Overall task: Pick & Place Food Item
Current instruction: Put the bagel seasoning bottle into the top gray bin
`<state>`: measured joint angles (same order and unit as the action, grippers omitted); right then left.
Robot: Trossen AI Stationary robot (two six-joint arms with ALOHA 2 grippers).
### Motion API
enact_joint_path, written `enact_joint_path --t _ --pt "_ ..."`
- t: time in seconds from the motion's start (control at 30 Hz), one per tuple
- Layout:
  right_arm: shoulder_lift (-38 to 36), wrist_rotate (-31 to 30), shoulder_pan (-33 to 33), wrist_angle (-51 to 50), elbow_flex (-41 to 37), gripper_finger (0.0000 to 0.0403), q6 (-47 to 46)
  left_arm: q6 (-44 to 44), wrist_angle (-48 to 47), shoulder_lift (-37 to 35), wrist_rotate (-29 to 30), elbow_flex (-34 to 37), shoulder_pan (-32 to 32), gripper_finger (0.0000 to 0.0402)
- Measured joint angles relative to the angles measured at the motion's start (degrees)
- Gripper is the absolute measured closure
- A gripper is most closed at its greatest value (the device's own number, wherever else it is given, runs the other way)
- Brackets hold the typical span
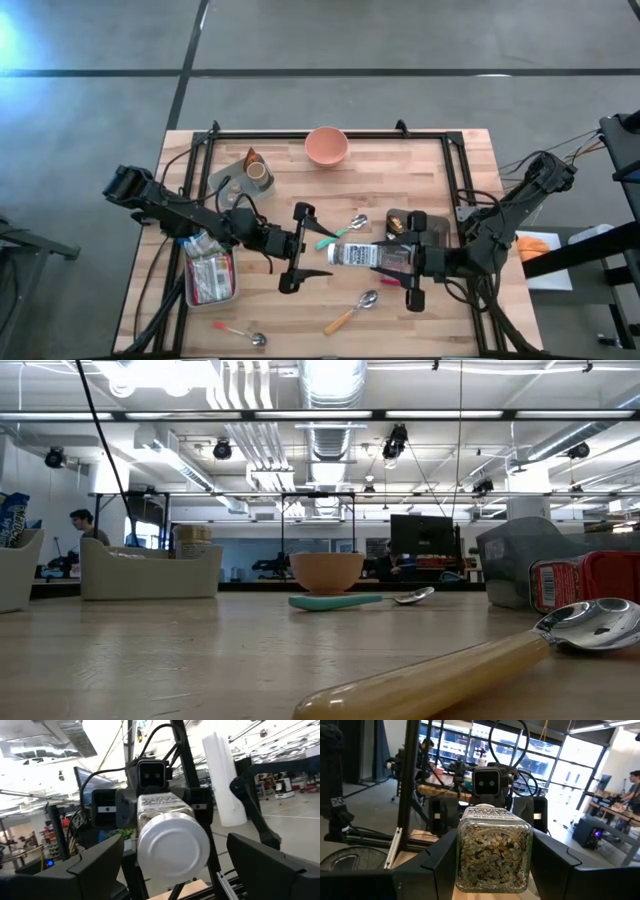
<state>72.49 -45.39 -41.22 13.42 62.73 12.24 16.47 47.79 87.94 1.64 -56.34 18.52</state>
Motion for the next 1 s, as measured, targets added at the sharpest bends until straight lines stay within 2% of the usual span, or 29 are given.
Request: enact_joint_path --t 0.4,0.73,0.83,1.0 --pt "0.00 5.09 1.95 1.62 -0.73 0.0209 0.03 0.03 0.02 0.00 -0.23 0.00 -0.24 0.0048" --pt "0.02 5.42 2.37 1.89 -1.07 0.0209 -0.02 0.00 0.03 0.00 -0.21 0.00 -0.26 0.0052" --pt "0.02 5.63 3.06 1.85 -1.47 0.0209 -0.25 -0.02 0.04 0.00 -0.21 0.00 -0.26 0.0071" --pt "0.02 8.28 4.40 1.85 -1.80 0.0209 -1.59 -0.02 -0.02 0.00 -0.21 0.00 -0.26 0.0137"
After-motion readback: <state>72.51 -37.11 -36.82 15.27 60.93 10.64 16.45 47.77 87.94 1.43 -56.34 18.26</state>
